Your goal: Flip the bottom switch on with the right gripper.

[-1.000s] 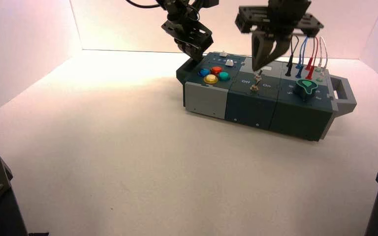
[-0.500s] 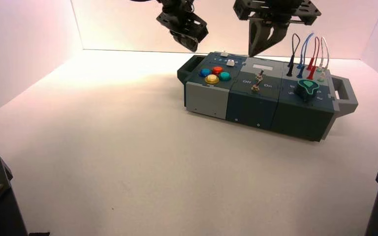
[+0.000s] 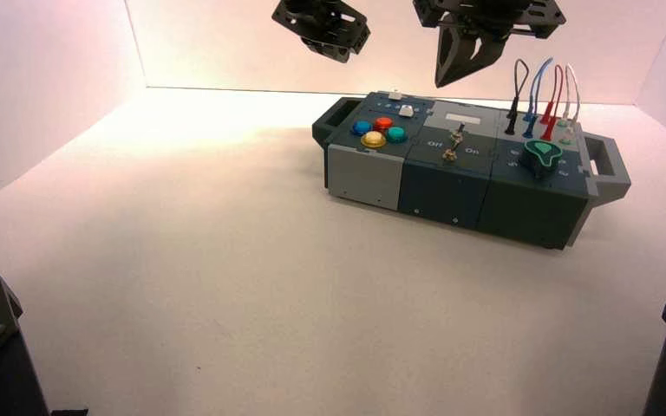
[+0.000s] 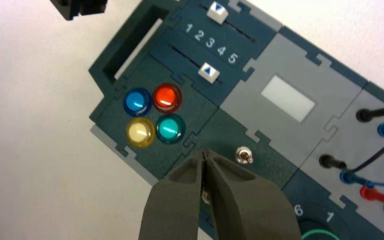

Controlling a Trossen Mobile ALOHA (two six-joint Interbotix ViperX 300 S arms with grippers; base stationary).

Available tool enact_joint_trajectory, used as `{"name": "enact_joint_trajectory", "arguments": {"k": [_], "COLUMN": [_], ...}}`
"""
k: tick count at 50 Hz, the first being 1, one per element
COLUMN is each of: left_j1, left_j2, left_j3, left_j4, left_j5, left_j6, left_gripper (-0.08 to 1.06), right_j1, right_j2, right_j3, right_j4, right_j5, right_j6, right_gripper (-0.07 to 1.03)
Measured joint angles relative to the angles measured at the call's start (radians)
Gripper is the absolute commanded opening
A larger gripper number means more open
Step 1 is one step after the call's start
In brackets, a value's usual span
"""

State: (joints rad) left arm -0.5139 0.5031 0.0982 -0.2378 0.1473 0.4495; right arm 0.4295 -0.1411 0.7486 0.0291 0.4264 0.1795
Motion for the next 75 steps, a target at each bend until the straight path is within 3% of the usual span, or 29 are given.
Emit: {"name": "enact_joint_trajectory", "arguments": {"k": [23, 35, 45, 65, 75], "left_j1": [0.046, 0.058, 0.103, 0.123, 0.123], "left_j2": [-0.051, -0.164, -0.238, -0.396, -0.454], "left_j3": [0.020, 0.141, 0.181, 0.299, 0.356], "left_j4": [0.000, 0.006, 0.009, 0.008, 0.002], "left_j5": [-0.058, -0.184, -0.078, -0.069, -0.101], "left_j6": [-0.017, -0.018, -0.018, -0.025, -0.103], "left_gripper": [-0.03, -0.03, -0.03, -0.03, -0.03], "right_j1": [0.000, -0.002, -0.002, -0.006, -0.078], "right_j2": [-0.009, -0.023, -0.048, -0.129, -0.210], "right_j3": [0.011, 0.021, 0.021, 0.044, 0.107], "right_j4": [-0.002, -0.003, -0.008, -0.057, -0.060], "right_j5": [-0.083, -0.133, -0.152, -0.158, -0.158], "right_j6": [-0.003, -0.005, -0.012, -0.018, -0.018], "right_gripper": [-0.02, -0.02, -0.02, -0.02, -0.02]}}
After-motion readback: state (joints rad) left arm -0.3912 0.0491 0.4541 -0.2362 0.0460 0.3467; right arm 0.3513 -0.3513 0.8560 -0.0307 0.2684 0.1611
